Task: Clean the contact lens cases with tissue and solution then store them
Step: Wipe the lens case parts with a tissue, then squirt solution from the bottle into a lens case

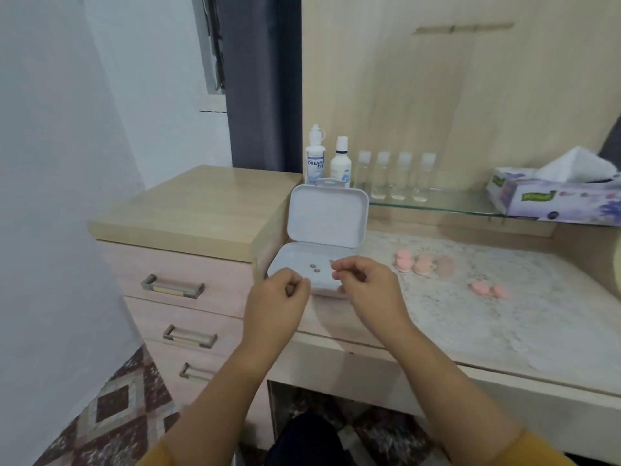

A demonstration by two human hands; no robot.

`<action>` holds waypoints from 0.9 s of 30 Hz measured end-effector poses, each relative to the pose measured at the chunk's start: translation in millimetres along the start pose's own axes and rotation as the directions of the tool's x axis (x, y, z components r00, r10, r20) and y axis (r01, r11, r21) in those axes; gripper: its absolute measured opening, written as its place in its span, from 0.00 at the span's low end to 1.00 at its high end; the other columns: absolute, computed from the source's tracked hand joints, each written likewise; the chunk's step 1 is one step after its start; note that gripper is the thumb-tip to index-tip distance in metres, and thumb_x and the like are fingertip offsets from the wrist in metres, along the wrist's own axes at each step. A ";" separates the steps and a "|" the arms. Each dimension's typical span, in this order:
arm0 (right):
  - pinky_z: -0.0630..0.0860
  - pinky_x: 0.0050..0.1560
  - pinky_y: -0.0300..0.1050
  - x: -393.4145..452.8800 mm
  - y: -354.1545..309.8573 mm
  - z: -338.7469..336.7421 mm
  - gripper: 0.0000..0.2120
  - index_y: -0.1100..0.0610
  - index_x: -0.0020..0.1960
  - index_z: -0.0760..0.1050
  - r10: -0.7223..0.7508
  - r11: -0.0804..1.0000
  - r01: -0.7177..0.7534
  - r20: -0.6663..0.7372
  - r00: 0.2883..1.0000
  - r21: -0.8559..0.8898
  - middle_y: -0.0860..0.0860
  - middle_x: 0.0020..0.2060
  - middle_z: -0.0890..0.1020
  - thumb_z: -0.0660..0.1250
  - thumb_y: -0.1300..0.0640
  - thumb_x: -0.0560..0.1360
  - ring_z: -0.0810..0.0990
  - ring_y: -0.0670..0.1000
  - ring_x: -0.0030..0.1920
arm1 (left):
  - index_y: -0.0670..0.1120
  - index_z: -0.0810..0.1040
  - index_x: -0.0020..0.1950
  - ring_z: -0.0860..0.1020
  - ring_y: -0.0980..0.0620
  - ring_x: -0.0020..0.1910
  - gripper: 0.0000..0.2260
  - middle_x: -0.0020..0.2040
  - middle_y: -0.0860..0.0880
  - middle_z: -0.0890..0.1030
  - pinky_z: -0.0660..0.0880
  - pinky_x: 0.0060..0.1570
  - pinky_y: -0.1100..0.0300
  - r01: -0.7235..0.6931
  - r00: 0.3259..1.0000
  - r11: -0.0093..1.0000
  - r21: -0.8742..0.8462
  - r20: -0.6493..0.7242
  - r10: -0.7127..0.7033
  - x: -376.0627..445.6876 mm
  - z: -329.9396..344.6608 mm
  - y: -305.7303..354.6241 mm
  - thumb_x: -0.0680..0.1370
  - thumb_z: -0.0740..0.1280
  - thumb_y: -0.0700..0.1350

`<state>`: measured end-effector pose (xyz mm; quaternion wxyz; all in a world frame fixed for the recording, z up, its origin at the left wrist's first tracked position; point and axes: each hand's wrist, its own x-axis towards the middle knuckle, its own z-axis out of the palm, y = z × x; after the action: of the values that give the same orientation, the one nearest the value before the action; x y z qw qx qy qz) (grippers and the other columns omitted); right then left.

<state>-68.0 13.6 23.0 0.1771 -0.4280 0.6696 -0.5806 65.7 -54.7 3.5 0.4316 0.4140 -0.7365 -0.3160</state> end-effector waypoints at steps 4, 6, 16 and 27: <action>0.77 0.48 0.43 19.4 6.3 -41.5 0.12 0.45 0.42 0.80 0.024 0.996 -0.029 -0.052 0.998 -0.090 0.42 0.41 0.83 0.66 0.61 0.75 0.82 0.47 0.44 | 0.45 0.75 0.34 0.76 0.54 0.33 0.10 0.30 0.50 0.77 0.69 0.34 0.64 -0.042 0.999 0.999 -0.030 0.002 0.042 24.0 26.3 28.0 0.75 0.68 0.43; 0.78 0.48 0.46 27.4 14.1 -58.2 0.12 0.44 0.43 0.79 0.050 0.990 -0.060 -0.084 0.995 -0.127 0.43 0.41 0.83 0.65 0.61 0.75 0.82 0.49 0.43 | 0.45 0.75 0.34 0.79 0.50 0.36 0.09 0.30 0.49 0.78 0.73 0.37 0.61 -0.045 0.999 0.998 -0.039 0.014 0.046 39.4 38.0 36.9 0.75 0.67 0.43; 0.72 0.50 0.40 53.5 54.5 -108.7 0.12 0.49 0.54 0.80 -0.003 0.947 -0.084 -0.270 0.963 -0.309 0.43 0.49 0.81 0.61 0.60 0.78 0.77 0.44 0.50 | 0.43 0.77 0.40 0.73 0.55 0.35 0.09 0.33 0.52 0.76 0.71 0.34 0.66 -0.116 0.992 0.993 -0.002 -0.049 0.116 112.8 80.3 58.6 0.78 0.65 0.44; 0.73 0.54 0.46 59.7 79.9 -120.1 0.10 0.50 0.51 0.81 -0.090 0.964 -0.050 -0.500 0.862 -0.261 0.44 0.47 0.80 0.64 0.62 0.77 0.76 0.48 0.51 | 0.40 0.74 0.47 0.72 0.43 0.51 0.10 0.47 0.40 0.77 0.71 0.43 0.53 -0.154 0.972 0.966 0.206 -0.145 0.186 212.2 92.8 79.2 0.76 0.67 0.47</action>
<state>-219.6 39.1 -4.1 -0.0701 -0.2870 0.7593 -0.5798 -104.7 -195.7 108.4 0.4736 0.4135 -0.7589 -0.1697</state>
